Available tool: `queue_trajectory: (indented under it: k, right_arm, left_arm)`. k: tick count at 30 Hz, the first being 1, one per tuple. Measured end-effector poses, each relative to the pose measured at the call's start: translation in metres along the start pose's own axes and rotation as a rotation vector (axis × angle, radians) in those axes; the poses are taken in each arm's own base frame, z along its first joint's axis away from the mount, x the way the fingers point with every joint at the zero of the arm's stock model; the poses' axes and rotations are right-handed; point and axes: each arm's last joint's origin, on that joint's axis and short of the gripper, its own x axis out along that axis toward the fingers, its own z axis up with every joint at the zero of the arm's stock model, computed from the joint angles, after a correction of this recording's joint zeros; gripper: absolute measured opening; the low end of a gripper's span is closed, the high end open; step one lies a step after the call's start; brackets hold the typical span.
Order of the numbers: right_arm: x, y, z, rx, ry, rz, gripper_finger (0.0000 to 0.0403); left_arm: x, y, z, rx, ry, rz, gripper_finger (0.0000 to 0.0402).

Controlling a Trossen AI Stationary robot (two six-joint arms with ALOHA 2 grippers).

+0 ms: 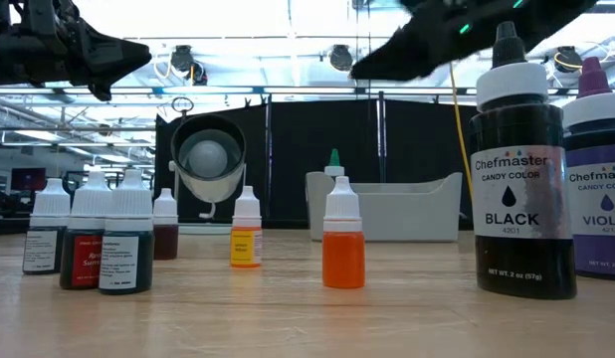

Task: Pick & Place food coloring
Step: Put the blue food coloring bottle into the gray bin

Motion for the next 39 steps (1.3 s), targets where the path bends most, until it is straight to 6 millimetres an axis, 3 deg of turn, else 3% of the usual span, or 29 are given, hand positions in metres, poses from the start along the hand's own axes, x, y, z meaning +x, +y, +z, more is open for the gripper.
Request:
queue_trajectory:
  k: [6, 14, 16, 23, 32, 39]
  right_arm:
    - [-0.048, 0.023, 0.015, -0.044, 0.046, -0.021, 0.0154]
    - [-0.093, 0.032, 0.001, 0.076, 0.243, 0.02, 0.0023]
    - [-0.099, 0.035, -0.004, 0.095, 0.287, 0.04, 0.0007]
    - [-0.108, 0.053, -0.016, 0.122, 0.376, 0.188, 0.0006]
    - [-0.116, 0.063, -0.074, 0.213, 0.279, 0.165, 0.0001]
    - [-0.12, 0.064, -0.104, 0.293, 0.173, 0.262, 0.0001]
  left_arm:
    - [0.0, 0.0, 0.0, -0.005, 0.004, 0.001, 0.0072]
    - [0.0, 0.0, 0.0, -0.025, 0.003, 0.002, 0.0072]
    - [0.0, 0.0, 0.0, -0.025, 0.003, 0.002, 0.0072]
    - [0.0, 0.0, 0.0, -0.028, 0.002, 0.002, 0.0072]
    - [0.0, 0.0, 0.0, -0.028, 0.004, 0.001, 0.0072]
    - [0.0, 0.0, -0.001, -0.027, 0.005, 0.002, 0.0072]
